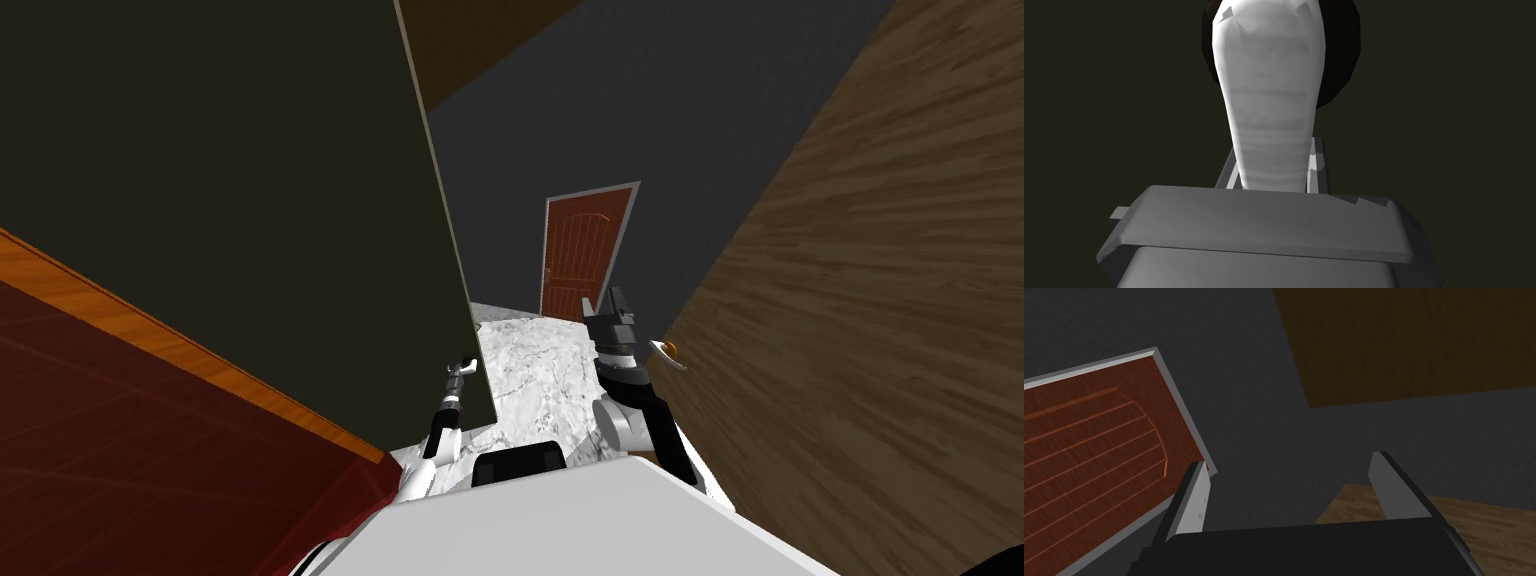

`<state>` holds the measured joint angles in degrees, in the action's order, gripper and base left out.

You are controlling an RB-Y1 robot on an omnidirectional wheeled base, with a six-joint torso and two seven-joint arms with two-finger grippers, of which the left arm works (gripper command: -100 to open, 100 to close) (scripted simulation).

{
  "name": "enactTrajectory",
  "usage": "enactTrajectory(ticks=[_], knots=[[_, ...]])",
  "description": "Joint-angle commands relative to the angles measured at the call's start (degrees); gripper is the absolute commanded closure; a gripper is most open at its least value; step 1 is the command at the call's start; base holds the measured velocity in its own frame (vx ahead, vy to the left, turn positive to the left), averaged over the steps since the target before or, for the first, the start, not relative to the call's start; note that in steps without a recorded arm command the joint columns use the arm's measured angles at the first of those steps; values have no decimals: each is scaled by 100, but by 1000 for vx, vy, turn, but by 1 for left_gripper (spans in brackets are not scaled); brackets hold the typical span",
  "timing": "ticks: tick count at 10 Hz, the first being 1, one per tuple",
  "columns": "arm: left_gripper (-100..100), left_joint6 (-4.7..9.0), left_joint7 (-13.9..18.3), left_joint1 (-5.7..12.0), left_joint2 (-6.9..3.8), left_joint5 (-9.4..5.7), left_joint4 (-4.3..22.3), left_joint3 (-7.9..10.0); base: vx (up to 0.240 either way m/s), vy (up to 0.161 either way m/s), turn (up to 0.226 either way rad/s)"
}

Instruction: Push the door open

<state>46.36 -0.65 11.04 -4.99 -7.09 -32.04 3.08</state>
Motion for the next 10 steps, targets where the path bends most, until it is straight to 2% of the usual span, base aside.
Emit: enactTrajectory(ticks=[1, 6, 10], knots=[[100, 21, 3, 33, -31, -2, -1, 50, 180, -56, 72], [100, 37, 4, 47, -74, 9, 42, 234, 202, -48, 103], [100, 52, 4, 60, -100, 20, 82, 405, 189, -78, 126]])
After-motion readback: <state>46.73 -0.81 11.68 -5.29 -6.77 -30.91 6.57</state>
